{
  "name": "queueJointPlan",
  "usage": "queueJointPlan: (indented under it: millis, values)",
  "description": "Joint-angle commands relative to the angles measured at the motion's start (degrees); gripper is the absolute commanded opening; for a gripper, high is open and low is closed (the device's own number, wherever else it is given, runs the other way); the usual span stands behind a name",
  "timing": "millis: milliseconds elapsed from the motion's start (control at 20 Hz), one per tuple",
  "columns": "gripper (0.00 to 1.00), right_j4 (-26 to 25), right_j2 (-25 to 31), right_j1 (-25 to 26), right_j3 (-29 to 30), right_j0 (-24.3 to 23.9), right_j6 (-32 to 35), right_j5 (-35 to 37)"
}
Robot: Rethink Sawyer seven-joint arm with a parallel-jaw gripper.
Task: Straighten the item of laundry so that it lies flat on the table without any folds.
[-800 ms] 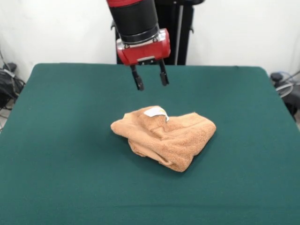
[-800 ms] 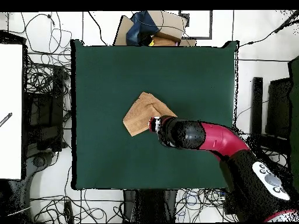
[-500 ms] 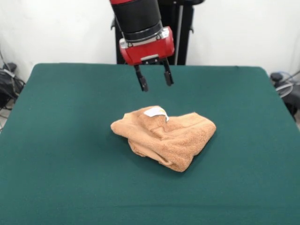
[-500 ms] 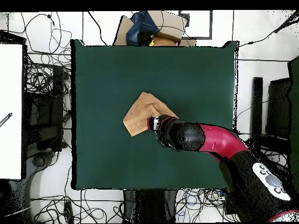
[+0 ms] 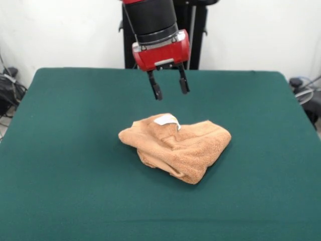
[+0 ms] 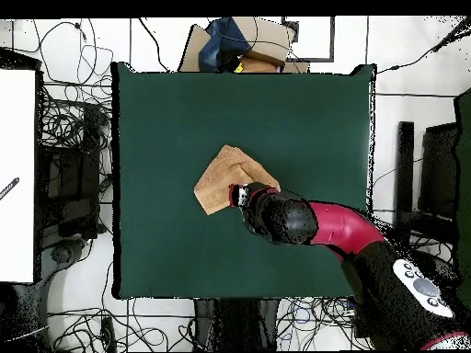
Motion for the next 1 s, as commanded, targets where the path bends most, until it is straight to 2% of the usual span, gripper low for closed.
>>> queueJointPlan:
  millis: [50, 350, 500, 850, 1000]
  values:
    - [1.0, -5.53, 1.22, 2.15, 1.86, 0.64, 0.54, -2.74]
    - [1.0, -6.92, -0.87, 2.31, 0.8, 1.48, 1.83, -2.81]
    - [1.0, -6.67, -1.46, 4.05, -0.66, 1.94, 3.04, -2.75]
    - [1.0, -7.61, -3.5, 4.84, -0.93, 3.33, 4.75, -6.2]
    - [1.0, -7.68, -2.52, 5.69, -0.34, 2.03, 4.1, -7.52]
